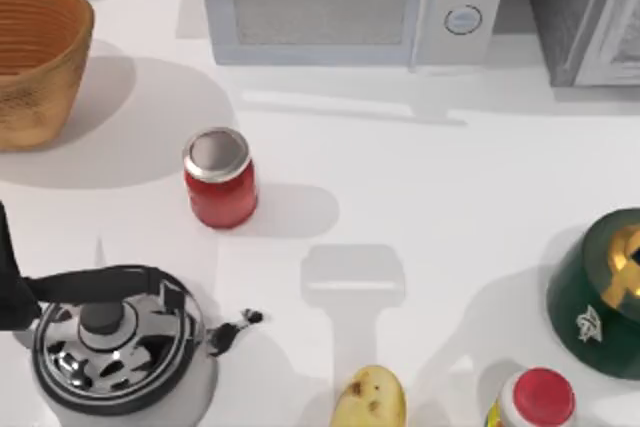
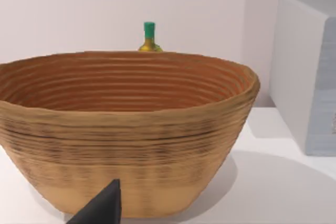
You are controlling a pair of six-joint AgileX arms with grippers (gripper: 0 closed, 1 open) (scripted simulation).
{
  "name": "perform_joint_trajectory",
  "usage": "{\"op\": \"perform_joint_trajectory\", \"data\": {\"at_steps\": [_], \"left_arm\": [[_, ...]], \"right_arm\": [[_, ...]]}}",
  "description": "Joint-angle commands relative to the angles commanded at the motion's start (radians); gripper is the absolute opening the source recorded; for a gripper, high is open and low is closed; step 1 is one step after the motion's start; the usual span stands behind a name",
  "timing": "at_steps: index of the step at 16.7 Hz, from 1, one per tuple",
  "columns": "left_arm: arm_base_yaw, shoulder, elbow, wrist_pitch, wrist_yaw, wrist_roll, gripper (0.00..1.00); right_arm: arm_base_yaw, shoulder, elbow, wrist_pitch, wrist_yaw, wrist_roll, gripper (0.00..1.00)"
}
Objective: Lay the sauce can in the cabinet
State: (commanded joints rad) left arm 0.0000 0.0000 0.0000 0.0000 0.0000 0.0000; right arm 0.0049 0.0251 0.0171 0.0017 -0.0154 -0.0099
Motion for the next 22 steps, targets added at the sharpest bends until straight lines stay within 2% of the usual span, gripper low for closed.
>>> {"op": "perform_joint_trajectory", "data": {"at_steps": [8,12,16,22], "left_arm": [[0.0,0.0,0.0,0.0,0.0,0.0,1.0],[0.0,0.0,0.0,0.0,0.0,0.0,1.0],[0.0,0.0,0.0,0.0,0.0,0.0,1.0],[0.0,0.0,0.0,0.0,0.0,0.0,1.0]], "right_arm": [[-0.002,-0.021,-0.015,-0.002,0.014,0.011,0.0],[0.006,0.077,0.09,-0.043,0.035,0.023,0.0],[0.026,0.3,0.362,-0.131,0.078,0.046,0.0],[0.079,0.726,0.974,-0.297,0.148,0.063,0.0]]}}
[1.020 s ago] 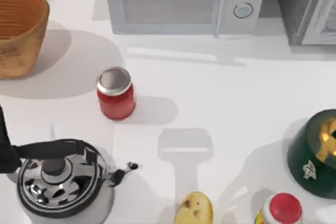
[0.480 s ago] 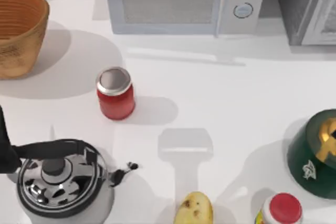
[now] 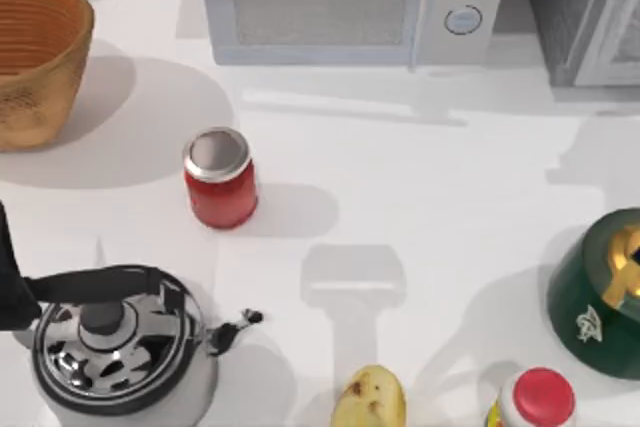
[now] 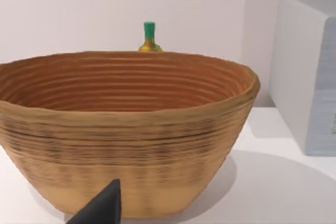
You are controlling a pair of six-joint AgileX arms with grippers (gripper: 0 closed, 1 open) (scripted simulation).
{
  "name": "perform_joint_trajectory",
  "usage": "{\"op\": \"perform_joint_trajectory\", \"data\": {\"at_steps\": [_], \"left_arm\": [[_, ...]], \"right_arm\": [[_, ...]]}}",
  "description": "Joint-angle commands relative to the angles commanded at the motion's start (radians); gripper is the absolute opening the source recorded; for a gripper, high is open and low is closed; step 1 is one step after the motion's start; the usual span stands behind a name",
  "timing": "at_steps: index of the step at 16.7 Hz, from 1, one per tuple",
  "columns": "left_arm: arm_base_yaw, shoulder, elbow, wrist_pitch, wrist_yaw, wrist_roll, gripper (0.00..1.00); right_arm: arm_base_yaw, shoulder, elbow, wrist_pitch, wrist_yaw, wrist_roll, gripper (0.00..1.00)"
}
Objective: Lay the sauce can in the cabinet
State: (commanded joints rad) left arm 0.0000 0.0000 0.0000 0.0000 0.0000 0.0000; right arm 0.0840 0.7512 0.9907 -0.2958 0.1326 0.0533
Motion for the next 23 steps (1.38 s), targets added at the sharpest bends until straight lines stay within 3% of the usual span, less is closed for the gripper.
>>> {"op": "perform_joint_trajectory", "data": {"at_steps": [5,9,23], "left_arm": [[0.0,0.0,0.0,0.0,0.0,0.0,1.0],[0.0,0.0,0.0,0.0,0.0,0.0,1.0],[0.0,0.0,0.0,0.0,0.0,0.0,1.0]], "right_arm": [[0.054,0.339,0.498,-0.125,0.043,-0.011,0.0],[0.091,0.528,0.768,-0.193,0.061,-0.026,0.0],[0.082,0.742,0.991,-0.2,0.046,-0.034,0.0]]}}
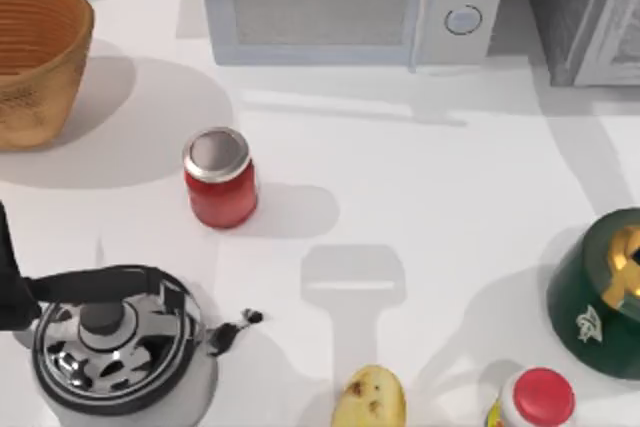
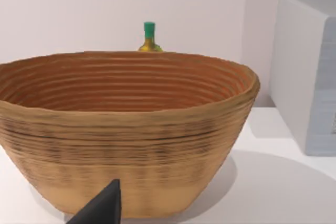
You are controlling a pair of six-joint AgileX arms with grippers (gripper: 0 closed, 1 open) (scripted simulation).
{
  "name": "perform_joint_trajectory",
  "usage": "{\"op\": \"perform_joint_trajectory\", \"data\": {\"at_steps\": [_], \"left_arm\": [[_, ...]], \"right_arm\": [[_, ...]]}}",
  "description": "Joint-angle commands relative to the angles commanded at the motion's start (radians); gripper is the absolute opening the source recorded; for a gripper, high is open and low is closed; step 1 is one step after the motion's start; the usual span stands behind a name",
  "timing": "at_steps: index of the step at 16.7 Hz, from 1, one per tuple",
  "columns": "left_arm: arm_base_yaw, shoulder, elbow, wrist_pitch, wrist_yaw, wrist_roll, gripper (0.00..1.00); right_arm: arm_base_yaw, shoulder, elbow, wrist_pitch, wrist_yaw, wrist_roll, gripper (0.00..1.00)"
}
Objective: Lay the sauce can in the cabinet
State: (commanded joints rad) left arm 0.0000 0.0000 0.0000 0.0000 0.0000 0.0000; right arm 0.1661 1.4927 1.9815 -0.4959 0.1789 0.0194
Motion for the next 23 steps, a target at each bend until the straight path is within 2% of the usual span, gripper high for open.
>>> {"op": "perform_joint_trajectory", "data": {"at_steps": [8,14,23], "left_arm": [[0.0,0.0,0.0,0.0,0.0,0.0,1.0],[0.0,0.0,0.0,0.0,0.0,0.0,1.0],[0.0,0.0,0.0,0.0,0.0,0.0,1.0]], "right_arm": [[-0.057,0.337,0.286,0.054,-0.051,-0.001,0.0],[-0.063,0.373,0.316,0.06,-0.057,-0.001,0.0],[-0.063,0.373,0.316,0.06,-0.057,-0.001,0.68]]}}
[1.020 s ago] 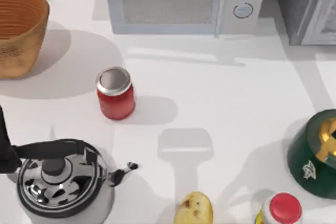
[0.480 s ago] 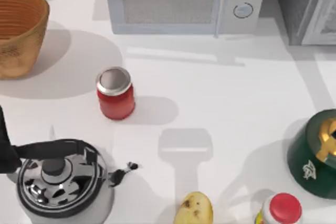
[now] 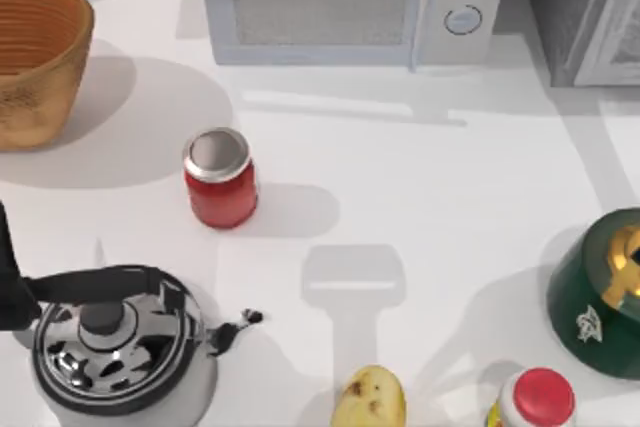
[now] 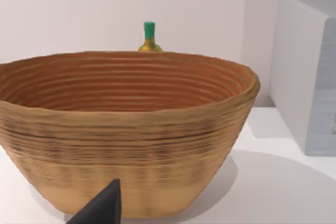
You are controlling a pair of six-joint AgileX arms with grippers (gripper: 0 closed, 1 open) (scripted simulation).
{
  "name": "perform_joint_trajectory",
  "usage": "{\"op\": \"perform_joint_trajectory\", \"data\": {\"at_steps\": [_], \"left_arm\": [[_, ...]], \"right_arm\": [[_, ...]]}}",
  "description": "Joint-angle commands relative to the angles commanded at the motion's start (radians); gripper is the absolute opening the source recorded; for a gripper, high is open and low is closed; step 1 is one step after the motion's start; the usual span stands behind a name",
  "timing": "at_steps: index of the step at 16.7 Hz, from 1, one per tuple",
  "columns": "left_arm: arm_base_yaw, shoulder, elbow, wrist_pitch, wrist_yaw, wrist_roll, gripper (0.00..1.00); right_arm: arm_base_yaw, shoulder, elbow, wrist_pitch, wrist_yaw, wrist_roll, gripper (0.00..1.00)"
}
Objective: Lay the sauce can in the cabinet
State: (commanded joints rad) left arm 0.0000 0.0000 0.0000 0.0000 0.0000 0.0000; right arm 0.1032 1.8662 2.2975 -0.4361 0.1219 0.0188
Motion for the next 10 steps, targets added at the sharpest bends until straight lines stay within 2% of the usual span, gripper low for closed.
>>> {"op": "perform_joint_trajectory", "data": {"at_steps": [4,10], "left_arm": [[0.0,0.0,0.0,0.0,0.0,0.0,1.0],[0.0,0.0,0.0,0.0,0.0,0.0,1.0]], "right_arm": [[0.0,0.0,0.0,0.0,0.0,0.0,0.98],[0.0,0.0,0.0,0.0,0.0,0.0,1.0]]}}
